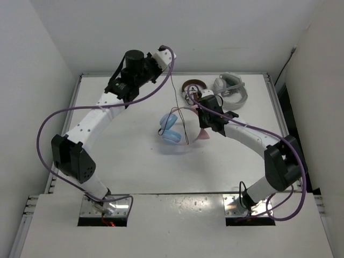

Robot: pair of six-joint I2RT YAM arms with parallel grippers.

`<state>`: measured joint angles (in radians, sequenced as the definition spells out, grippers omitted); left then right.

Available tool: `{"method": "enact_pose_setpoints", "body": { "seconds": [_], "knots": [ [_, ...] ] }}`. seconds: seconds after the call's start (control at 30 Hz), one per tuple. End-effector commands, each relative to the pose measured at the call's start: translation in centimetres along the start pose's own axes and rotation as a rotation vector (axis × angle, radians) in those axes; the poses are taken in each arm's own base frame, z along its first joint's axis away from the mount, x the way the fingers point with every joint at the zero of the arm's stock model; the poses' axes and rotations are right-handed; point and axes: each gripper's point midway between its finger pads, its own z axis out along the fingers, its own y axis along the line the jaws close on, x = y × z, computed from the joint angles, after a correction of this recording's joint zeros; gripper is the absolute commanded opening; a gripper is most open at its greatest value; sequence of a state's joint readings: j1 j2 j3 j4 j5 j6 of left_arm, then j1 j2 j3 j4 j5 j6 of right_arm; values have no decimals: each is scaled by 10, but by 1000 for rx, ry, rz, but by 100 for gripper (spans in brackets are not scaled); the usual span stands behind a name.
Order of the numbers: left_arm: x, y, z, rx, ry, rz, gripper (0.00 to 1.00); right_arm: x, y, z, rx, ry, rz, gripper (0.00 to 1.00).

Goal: Wrap the headphones

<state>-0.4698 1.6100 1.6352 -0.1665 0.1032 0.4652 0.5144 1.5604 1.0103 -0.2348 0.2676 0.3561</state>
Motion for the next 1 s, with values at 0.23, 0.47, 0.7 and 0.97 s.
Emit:
{"method": "enact_pose_setpoints", "body": {
  "seconds": [0.23,0.47,0.7,0.97],
  "knots": [
    [39,38,33,-80,55,-92,0,-39,46,-35,-180,-109,-37,0],
    [84,31,50,-36,139,-133,0,-35,49,-37,-198,-83,-43,0],
    [144,-19,55,104,247,-222,0,-38,36,-44,-184,-77,-25,0],
    [185,-71,55,249,332,-353,0,-36,35,-48,-230,-55,-10,0]
  ]
}}
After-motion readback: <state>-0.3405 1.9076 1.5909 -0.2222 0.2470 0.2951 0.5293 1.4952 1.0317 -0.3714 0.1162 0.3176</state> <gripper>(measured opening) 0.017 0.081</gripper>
